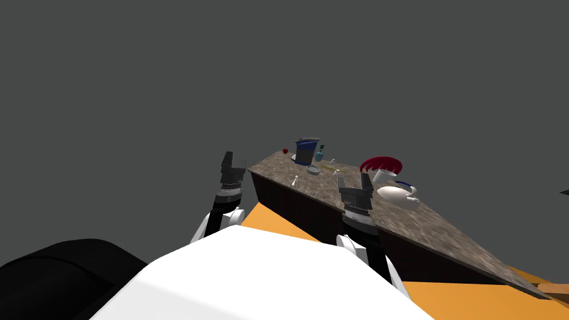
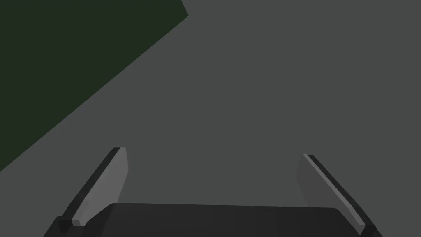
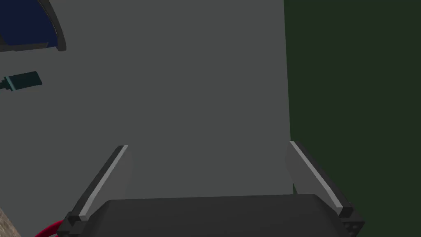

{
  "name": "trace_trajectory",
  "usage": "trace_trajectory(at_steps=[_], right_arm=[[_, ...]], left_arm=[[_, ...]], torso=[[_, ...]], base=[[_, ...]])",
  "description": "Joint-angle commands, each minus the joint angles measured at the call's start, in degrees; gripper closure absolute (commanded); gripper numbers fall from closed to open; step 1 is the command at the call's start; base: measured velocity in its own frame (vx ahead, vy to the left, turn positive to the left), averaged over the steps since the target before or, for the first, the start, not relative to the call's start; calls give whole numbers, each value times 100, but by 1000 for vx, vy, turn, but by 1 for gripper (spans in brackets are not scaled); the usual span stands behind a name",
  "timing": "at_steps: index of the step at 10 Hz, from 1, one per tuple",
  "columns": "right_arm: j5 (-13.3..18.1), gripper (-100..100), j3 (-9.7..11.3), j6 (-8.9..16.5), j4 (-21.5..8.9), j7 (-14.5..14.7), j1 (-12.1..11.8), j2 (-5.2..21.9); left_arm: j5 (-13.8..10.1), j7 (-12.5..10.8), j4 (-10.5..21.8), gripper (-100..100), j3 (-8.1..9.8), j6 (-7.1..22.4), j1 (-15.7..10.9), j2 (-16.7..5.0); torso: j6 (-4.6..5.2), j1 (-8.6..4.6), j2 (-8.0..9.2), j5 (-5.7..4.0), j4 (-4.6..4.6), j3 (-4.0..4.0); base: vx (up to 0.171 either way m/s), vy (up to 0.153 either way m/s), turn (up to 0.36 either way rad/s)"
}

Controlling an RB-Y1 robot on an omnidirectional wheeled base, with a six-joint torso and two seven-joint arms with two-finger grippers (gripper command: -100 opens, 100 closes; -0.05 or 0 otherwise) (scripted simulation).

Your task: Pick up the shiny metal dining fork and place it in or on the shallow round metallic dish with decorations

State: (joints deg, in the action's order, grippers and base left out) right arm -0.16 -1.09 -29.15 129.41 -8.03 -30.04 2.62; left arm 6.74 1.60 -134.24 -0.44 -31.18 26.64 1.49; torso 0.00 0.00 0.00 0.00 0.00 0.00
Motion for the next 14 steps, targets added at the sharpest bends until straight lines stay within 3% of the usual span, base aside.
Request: trace_trajectory(at_steps=[1, 6, 7, 9, 14], right_arm=[[180, -100, -29, -59, -16, 19, 26, 208], [977, -100, -153, -338, -146, 143, 148, 918], [1023, -100, -153, -338, -146, 143, 148, 918], [1407, -100, -218, -501, -236, 225, 215, 1280], [2045, -100, -287, -684, -352, 328, 289, 1677]], left_arm=[[0, 0, 0, 0, 0, 0, 0, 0], [0, 0, 0, 0, 0, 0, -1, -1], [0, 0, 0, 0, 0, 0, -1, -1], [0, 0, 0, 0, 0, 0, -1, -1], [0, 0, 0, 0, 0, 0, -1, -1]], torso=[[0, 0, 0, 0, 0, 0], [-1, -30, 19, -7, 5, 11], [-1, -35, 20, -7, 5, 12], [-1, -25, 12, -6, 3, 7], [-2, -22, 9, -5, 2, 5]], base=[[-23, -30, 91], [-52, -70, 172], [-36, -63, 86], [-45, -64, 192], [-36, -45, 135]])
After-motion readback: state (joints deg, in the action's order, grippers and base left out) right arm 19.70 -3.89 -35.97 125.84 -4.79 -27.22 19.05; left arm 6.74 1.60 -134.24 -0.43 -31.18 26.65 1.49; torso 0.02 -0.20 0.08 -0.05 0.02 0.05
